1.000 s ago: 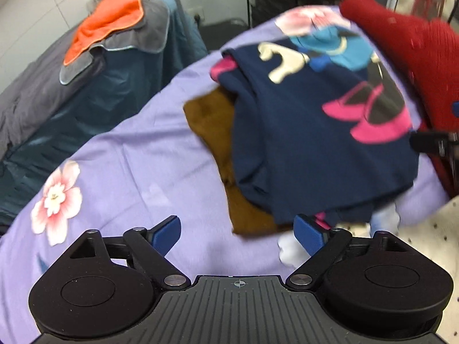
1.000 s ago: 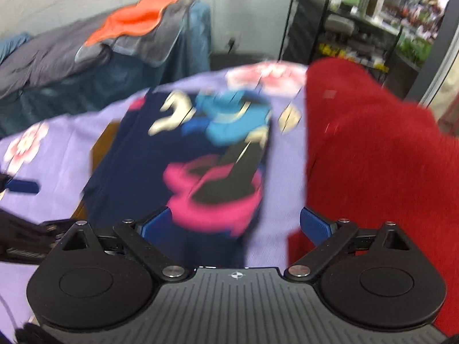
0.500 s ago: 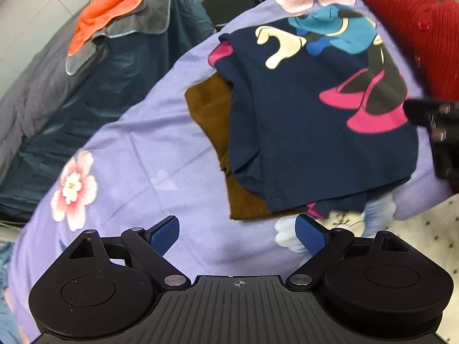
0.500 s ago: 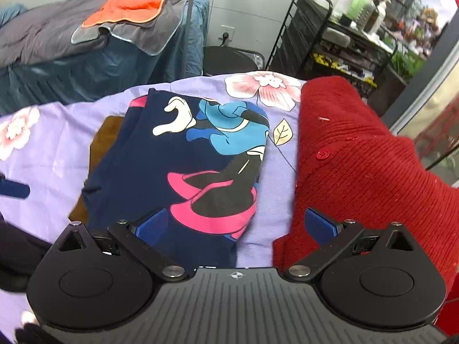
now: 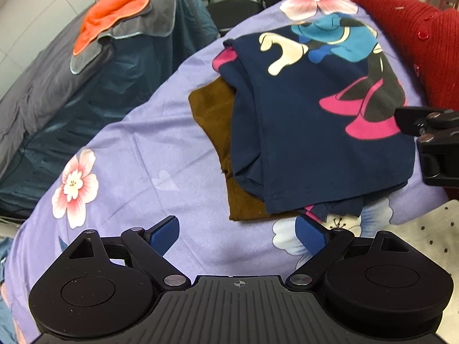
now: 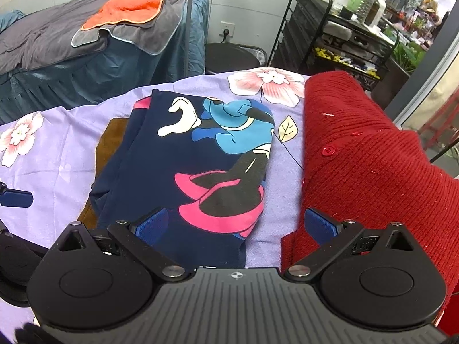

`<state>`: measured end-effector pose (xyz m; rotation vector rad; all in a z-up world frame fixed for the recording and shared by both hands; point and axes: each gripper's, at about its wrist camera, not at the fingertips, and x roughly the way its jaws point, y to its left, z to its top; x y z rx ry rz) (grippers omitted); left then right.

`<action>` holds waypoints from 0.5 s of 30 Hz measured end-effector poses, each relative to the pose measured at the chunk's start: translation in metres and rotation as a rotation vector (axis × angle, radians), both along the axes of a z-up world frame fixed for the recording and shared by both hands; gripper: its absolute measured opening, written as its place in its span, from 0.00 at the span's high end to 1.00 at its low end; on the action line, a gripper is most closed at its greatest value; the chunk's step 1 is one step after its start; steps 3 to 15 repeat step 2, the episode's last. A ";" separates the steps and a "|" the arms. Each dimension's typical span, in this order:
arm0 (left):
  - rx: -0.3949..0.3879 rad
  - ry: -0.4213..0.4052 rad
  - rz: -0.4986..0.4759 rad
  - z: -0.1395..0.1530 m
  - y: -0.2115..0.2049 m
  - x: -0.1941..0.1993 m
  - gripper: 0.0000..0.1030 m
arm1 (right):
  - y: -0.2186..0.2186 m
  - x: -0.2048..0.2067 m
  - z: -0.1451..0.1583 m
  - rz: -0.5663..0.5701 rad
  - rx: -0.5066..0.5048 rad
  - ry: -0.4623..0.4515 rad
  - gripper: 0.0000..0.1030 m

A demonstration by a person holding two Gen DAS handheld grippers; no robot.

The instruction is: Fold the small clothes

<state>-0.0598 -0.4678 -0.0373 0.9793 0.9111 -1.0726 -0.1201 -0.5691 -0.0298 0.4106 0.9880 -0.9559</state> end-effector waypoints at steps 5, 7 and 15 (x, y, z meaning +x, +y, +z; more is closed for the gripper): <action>0.010 -0.008 0.005 0.000 -0.001 -0.001 0.00 | 0.000 0.000 0.000 0.000 0.005 0.002 0.02; 0.010 -0.008 0.005 0.000 -0.001 -0.001 0.00 | 0.000 0.000 0.000 0.000 0.005 0.002 0.02; 0.010 -0.008 0.005 0.000 -0.001 -0.001 0.00 | 0.000 0.000 0.000 0.000 0.005 0.002 0.02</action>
